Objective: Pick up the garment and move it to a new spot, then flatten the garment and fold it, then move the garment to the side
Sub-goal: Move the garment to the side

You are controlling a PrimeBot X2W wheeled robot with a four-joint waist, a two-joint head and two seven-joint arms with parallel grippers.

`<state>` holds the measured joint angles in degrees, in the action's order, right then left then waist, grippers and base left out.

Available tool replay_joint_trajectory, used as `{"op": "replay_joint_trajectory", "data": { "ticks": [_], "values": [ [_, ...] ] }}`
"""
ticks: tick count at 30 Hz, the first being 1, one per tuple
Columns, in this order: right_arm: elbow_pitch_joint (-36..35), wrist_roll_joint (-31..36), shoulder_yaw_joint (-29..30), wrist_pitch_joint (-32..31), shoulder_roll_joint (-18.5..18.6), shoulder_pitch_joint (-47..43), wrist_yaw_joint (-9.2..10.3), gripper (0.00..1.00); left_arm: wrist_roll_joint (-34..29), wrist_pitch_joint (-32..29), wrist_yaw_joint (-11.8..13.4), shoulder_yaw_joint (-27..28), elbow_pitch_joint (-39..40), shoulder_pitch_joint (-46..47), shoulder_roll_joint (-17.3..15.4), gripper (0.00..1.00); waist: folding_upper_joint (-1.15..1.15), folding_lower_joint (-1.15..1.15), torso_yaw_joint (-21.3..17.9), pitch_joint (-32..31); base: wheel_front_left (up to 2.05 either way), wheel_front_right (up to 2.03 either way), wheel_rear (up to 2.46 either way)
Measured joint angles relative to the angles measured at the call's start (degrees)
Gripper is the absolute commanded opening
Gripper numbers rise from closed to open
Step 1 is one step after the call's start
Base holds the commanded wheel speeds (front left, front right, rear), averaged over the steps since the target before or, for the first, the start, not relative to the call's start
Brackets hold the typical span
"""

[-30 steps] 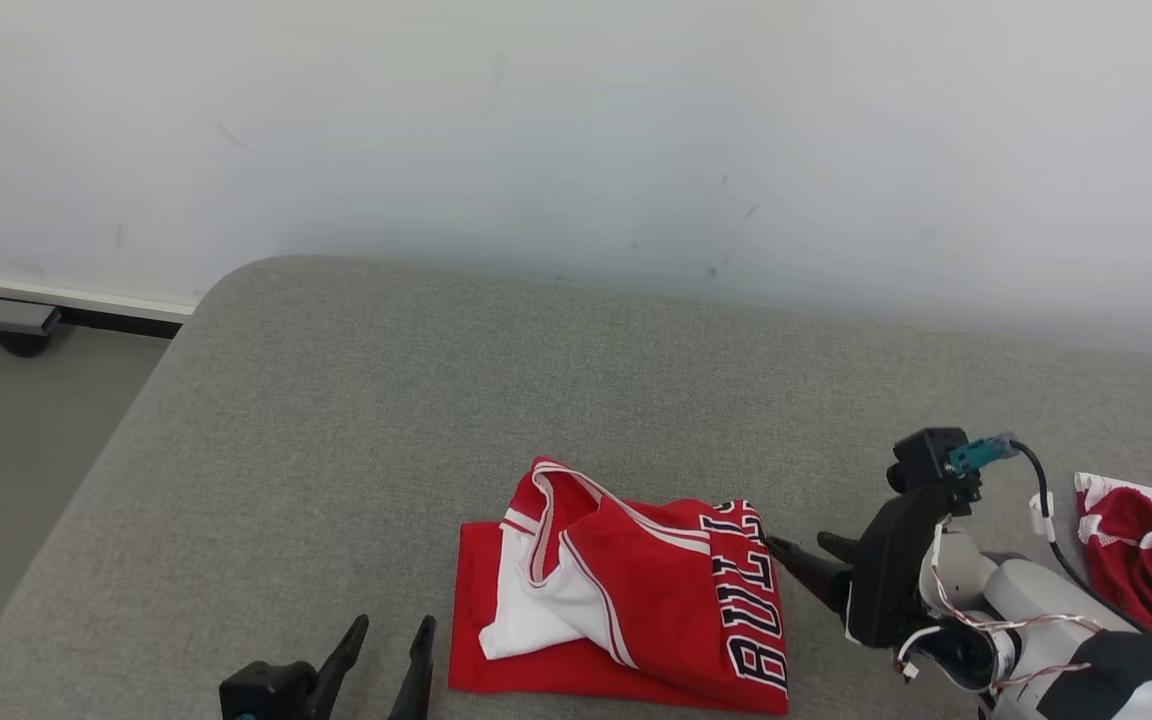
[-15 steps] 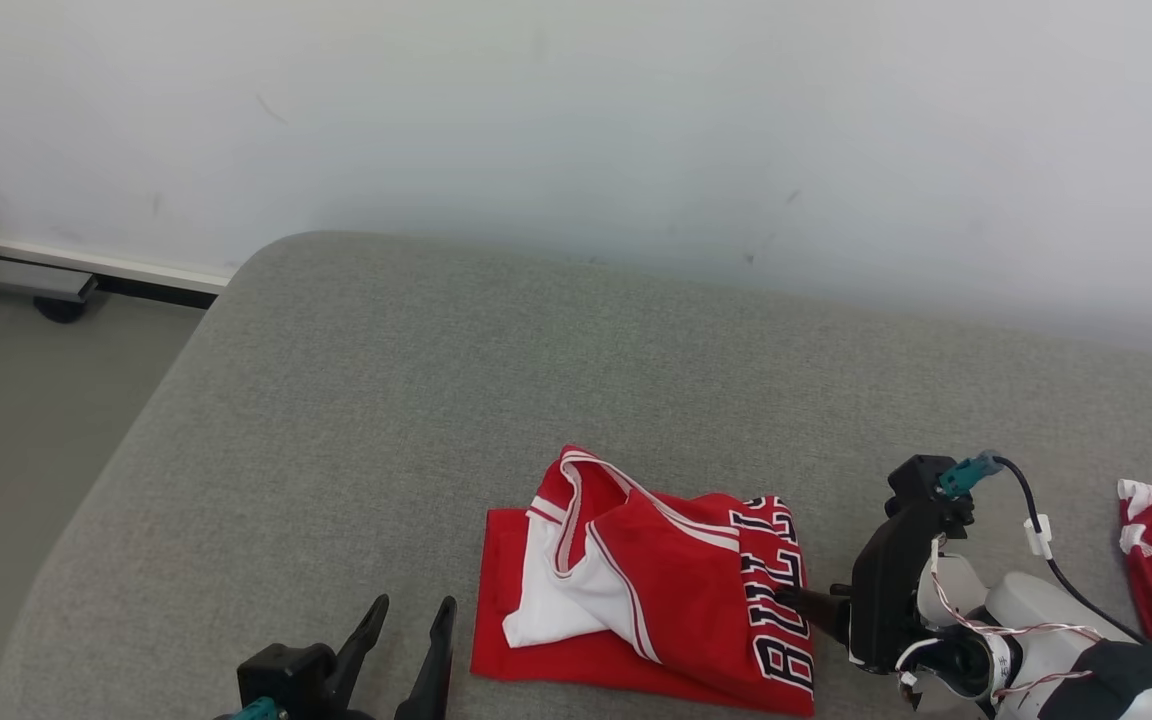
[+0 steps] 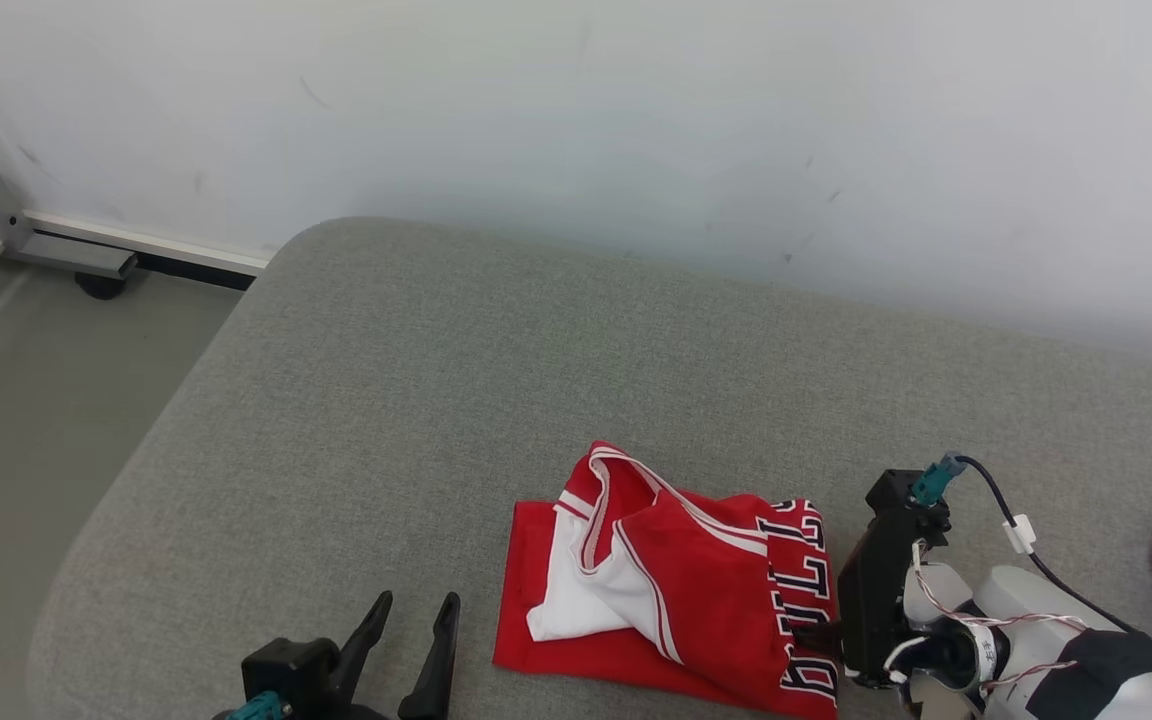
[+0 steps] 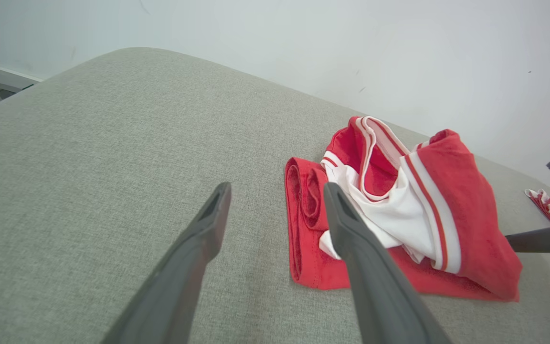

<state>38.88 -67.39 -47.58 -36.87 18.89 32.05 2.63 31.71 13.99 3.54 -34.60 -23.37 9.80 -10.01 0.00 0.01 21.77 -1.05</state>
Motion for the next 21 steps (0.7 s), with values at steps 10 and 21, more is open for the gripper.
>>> {"op": "replay_joint_trajectory", "data": {
  "ticks": [10,21],
  "values": [
    [0.31,-2.30,2.89,-0.07,-1.16,0.40,0.47,0.00,0.01,0.16,0.03,0.64,-0.52,-0.10,-0.09,1.00,0.00,0.00,-0.56,-0.14,0.00,0.00,0.00],
    [-1.00,-2.57,4.98,1.18,0.74,5.34,-0.69,0.00,0.01,0.18,0.02,0.76,-1.27,-0.47,-0.16,1.00,0.00,-0.01,-2.18,-1.71,0.00,0.00,0.00]
  ]
}}
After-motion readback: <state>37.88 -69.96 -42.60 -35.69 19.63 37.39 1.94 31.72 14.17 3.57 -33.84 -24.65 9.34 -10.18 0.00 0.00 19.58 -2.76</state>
